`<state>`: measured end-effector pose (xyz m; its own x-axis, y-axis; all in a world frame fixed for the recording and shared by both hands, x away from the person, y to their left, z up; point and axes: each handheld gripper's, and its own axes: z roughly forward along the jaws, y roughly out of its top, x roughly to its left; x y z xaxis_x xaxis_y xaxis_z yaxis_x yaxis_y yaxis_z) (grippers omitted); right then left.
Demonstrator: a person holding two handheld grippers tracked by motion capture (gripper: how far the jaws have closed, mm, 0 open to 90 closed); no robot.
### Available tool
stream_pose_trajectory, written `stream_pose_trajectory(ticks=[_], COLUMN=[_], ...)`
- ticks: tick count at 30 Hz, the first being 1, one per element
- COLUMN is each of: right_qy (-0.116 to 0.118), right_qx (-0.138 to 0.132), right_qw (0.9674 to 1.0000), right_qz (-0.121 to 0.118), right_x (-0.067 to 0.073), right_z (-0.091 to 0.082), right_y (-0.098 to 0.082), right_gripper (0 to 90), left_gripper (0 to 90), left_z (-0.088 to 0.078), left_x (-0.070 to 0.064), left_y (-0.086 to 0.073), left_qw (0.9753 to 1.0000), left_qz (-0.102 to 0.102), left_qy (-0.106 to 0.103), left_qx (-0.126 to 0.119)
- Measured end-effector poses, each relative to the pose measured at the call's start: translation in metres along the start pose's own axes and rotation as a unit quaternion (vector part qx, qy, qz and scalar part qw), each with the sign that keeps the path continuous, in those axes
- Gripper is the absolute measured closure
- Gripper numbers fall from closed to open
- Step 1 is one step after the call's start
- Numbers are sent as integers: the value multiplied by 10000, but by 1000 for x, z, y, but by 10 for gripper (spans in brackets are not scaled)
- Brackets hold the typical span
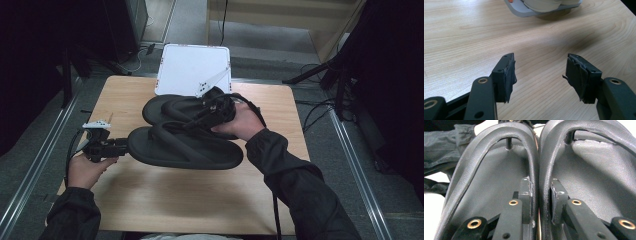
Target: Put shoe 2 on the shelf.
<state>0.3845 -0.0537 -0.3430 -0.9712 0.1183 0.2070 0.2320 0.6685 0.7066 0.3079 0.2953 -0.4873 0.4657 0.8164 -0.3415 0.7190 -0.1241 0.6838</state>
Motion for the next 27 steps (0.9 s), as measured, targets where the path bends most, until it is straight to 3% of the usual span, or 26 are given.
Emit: stream_pose_trajectory(ticks=[3,8,14,19,22,25,27], right_qy=[-143,-503,-948,-1393,-1698,-2021,-2220], right_qx=[-16,-66,-216,-282,-304,-332,-372], right_qw=[9999,9982,9924,9823,9738,9641,9556], right_qz=[24,303,753,1221,1482,1692,1901], right_x=[-4,-16,-41,-62,-73,-81,-87], right_z=[-6,-15,-21,-21,-19,-15,-12], right_y=[9,22,30,37,42,47,49], right_gripper=[764,764,764,764,764,763,764], left_gripper=[411,410,410,410,410,410,410], left_z=[0,0,1,2,3,4,4], left_x=[0,0,0,0,0,-1,-2], left_y=[0,0,0,1,1,2,2], left_qw=[10000,10000,10000,10000,10000,10000,9999], left_qz=[8,-9,4,7,8,31,44], left_qy=[2,-6,-5,-38,-56,-58,-89], left_qx=[-7,-8,12,3,10,4,14])
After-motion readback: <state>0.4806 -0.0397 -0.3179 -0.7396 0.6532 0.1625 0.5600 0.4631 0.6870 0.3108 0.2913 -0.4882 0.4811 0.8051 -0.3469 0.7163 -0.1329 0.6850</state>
